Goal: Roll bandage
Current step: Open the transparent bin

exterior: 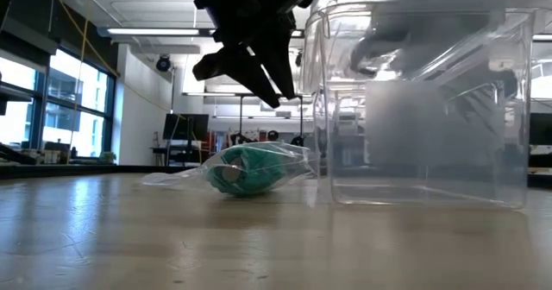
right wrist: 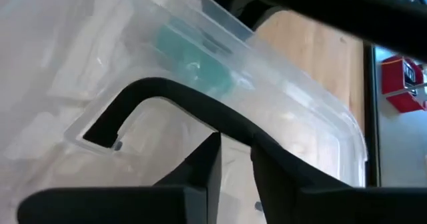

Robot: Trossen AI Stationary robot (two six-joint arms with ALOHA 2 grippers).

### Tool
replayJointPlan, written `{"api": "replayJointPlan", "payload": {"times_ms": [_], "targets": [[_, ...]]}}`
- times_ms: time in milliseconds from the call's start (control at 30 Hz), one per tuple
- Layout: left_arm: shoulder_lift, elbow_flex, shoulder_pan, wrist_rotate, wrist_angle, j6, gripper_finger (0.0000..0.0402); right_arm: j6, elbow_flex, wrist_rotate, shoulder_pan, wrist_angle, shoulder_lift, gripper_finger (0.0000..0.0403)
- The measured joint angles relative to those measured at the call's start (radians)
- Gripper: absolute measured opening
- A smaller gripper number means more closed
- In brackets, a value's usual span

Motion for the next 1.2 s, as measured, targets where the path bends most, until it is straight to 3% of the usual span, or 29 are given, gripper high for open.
{"api": "replayJointPlan", "payload": {"times_ms": [167,333,667,867,1033,1133,1200], "targets": [[-0.002,0.000,0.000,-0.001,0.000,0.000,0.0103,-0.019,0.000,-0.004,0.000,-0.006,0.000,0.0071],[-0.022,0.000,0.000,-0.005,-0.003,0.001,0.0103,-0.114,0.001,-0.083,-0.007,-0.009,0.000,0.0076],[-0.028,0.000,-0.005,0.007,-0.026,0.001,0.0103,-0.191,0.127,-0.236,-0.015,-0.133,0.000,0.0203],[-0.063,-0.001,-0.027,0.012,-0.050,-0.018,0.0103,-0.209,0.130,-0.418,-0.072,-0.181,0.009,0.0212],[-0.113,-0.001,-0.049,0.012,-0.046,-0.029,0.0103,-0.139,0.161,-0.374,-0.087,-0.257,0.007,0.0206],[-0.120,-0.001,-0.060,0.015,-0.052,-0.027,0.0103,-0.009,0.276,-0.296,-0.087,-0.460,0.001,0.0206],[-0.119,-0.001,-0.064,0.015,-0.049,-0.028,0.0103,0.101,0.361,-0.309,-0.097,-0.599,-0.003,0.0206]]}}
